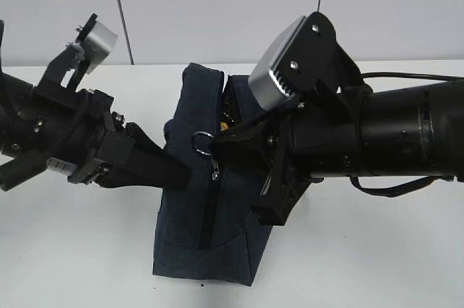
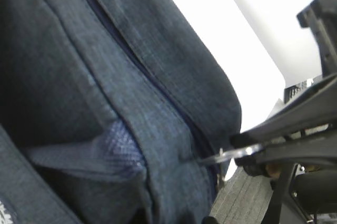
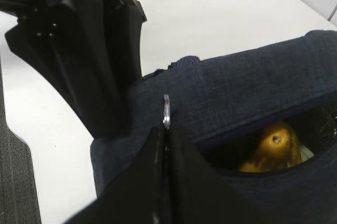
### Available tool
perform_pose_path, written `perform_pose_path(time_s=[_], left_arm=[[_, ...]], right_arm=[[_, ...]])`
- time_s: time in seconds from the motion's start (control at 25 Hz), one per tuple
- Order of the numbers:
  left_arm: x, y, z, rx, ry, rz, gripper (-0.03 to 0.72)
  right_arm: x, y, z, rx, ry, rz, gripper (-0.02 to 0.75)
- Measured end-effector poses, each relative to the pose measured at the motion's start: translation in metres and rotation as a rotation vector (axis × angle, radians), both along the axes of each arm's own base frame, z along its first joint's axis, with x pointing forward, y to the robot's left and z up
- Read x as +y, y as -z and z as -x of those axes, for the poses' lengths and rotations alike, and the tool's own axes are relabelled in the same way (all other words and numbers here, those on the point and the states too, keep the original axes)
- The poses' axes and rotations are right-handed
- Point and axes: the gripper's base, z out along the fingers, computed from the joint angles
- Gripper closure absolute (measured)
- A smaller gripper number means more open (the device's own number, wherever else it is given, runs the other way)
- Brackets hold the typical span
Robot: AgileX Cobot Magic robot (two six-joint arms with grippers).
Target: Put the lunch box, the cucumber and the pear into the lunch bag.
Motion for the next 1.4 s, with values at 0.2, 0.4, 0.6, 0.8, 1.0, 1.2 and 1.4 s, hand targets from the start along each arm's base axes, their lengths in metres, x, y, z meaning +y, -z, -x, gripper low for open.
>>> perform_pose_path(time_s=[0.2,0.4,0.6,0.8,1.0,1.2,1.4], left_arm=[[0.0005,0.0006,0.0008,-0.003,0.015,-0.012,0.503],[0.0008,0.0011,0.001,-0.005,0.019,-0.019,0.571],[0.0012,0.0015,0.0009,-0.009,0.021,-0.026,0.638],[0.0013,0.0017,0.0007,-0.011,0.02,-0.028,0.697],[0.0015,0.0019,0.0008,-0.012,0.022,-0.031,0.698],[0.0019,0.0024,0.0011,-0.014,0.028,-0.038,0.698],[0.0018,0.0024,0.0015,-0.012,0.032,-0.038,0.699]], right_arm=[[-0.0011,-0.0006,-0.0023,-0.006,0.023,0.011,0.732],[-0.0006,-0.0031,-0.0048,-0.015,0.032,0.012,0.732],[-0.0005,-0.0041,-0.0055,-0.018,0.035,0.011,0.732],[-0.0006,-0.0044,-0.0059,-0.02,0.039,0.013,0.732],[-0.0012,-0.0046,-0.007,-0.024,0.05,0.019,0.732],[-0.0007,-0.0071,-0.0084,-0.031,0.053,0.017,0.732],[-0.0015,-0.0071,-0.0095,-0.034,0.066,0.024,0.732]])
